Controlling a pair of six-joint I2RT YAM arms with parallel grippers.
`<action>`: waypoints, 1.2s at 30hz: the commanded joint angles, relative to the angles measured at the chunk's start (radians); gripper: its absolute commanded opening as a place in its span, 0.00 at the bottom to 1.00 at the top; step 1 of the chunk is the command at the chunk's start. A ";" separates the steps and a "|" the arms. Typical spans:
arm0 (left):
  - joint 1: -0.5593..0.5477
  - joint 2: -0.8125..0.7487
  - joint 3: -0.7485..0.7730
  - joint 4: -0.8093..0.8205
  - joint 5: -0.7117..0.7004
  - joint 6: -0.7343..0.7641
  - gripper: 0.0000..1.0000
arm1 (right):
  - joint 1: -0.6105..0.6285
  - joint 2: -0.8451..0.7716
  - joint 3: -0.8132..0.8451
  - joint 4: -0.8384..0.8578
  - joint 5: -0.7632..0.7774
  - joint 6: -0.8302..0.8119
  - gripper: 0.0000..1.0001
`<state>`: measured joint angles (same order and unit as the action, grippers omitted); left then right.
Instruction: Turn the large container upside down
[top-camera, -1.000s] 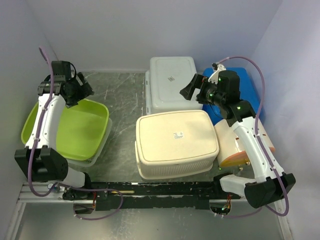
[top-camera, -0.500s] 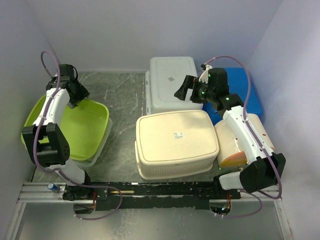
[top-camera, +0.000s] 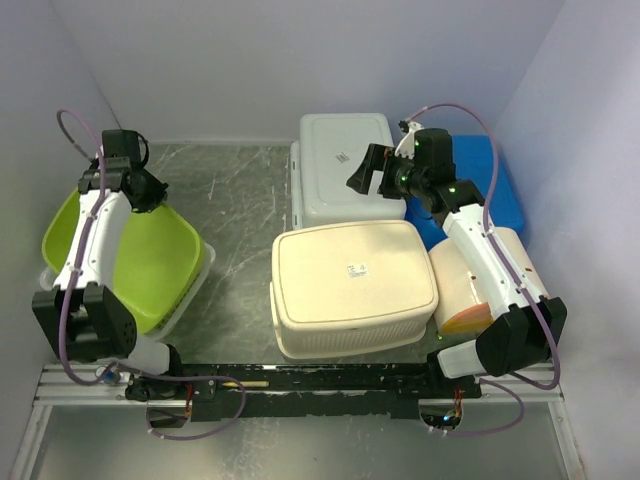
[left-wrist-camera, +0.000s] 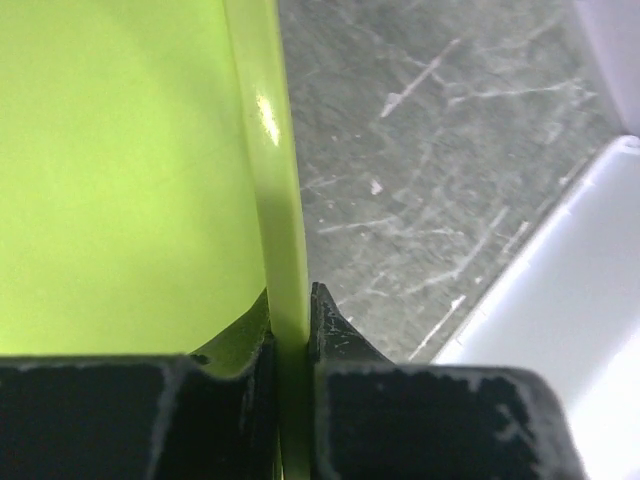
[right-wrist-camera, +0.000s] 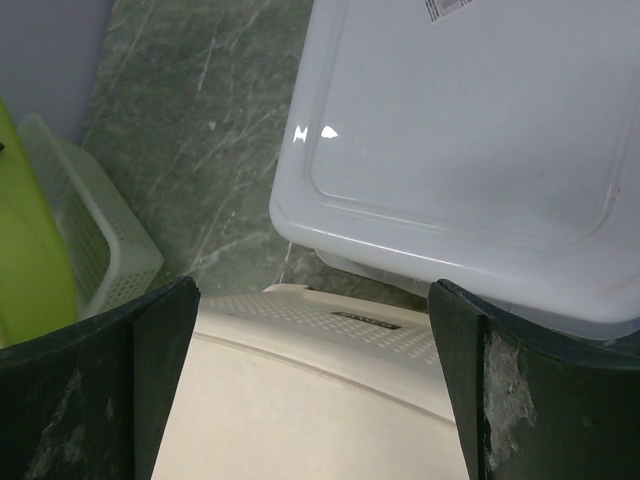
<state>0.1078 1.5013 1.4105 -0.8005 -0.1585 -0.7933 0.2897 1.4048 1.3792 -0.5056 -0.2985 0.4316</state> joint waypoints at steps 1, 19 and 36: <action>-0.025 -0.101 0.089 0.016 0.035 0.076 0.07 | 0.002 0.014 0.045 -0.006 0.018 -0.028 1.00; -0.161 -0.100 0.163 0.671 0.688 -0.113 0.07 | 0.002 0.031 0.051 0.026 -0.004 0.008 1.00; -0.170 0.133 -0.355 2.238 0.642 -0.667 0.07 | 0.002 0.021 0.046 -0.008 0.037 -0.035 1.00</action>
<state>-0.0620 1.5272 1.0710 0.8566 0.4320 -1.2819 0.2893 1.4403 1.4139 -0.5011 -0.2729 0.4225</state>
